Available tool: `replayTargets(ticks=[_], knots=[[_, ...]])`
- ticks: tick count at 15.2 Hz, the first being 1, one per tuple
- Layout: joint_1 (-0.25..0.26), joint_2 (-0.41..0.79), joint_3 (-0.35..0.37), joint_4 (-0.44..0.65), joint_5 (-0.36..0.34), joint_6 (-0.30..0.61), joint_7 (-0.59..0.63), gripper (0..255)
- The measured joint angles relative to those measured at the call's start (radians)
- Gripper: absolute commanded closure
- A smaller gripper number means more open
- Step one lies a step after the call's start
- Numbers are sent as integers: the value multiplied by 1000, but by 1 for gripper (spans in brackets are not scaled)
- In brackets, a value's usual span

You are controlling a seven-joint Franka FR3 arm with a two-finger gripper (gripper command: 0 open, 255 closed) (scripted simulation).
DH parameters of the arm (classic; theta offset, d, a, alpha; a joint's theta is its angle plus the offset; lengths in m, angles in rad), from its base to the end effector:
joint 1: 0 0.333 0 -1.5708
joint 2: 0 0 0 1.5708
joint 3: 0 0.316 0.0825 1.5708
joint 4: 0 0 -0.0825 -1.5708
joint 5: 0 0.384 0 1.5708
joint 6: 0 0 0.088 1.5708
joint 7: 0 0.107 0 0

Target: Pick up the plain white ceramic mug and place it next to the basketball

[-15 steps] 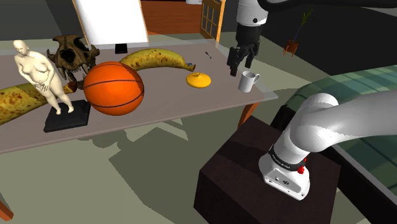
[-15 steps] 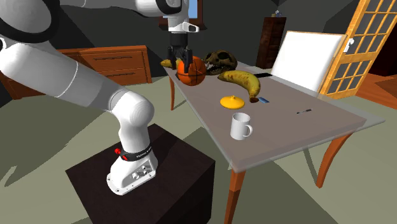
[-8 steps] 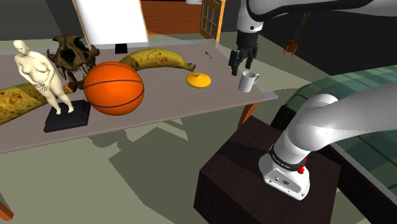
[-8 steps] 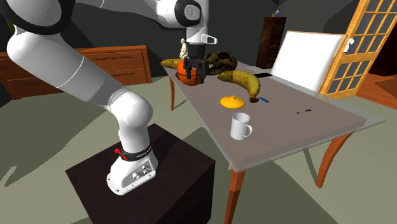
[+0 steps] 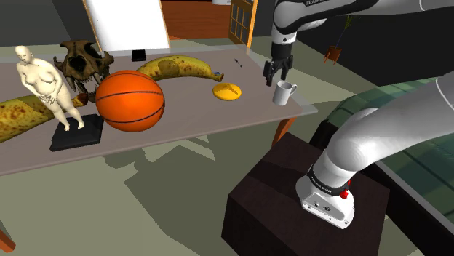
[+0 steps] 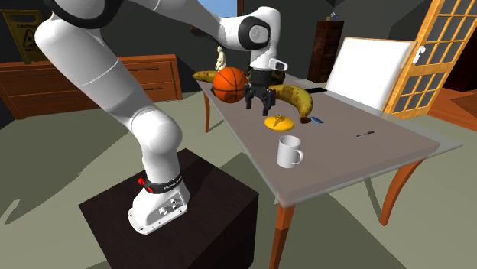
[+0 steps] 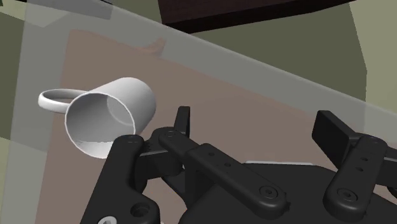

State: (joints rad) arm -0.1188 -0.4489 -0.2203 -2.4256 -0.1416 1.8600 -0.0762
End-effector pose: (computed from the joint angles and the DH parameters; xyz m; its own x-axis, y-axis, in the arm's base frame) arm 0.3719 -0.1463 0.4565 0.9744 -0.1858 -0.1264 -0.1841 -0.9826 0.0251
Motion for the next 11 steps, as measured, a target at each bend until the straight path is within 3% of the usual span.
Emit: replayTargets(ticks=[11], knots=[[-68,324,-152,133,10,159,-159,0]])
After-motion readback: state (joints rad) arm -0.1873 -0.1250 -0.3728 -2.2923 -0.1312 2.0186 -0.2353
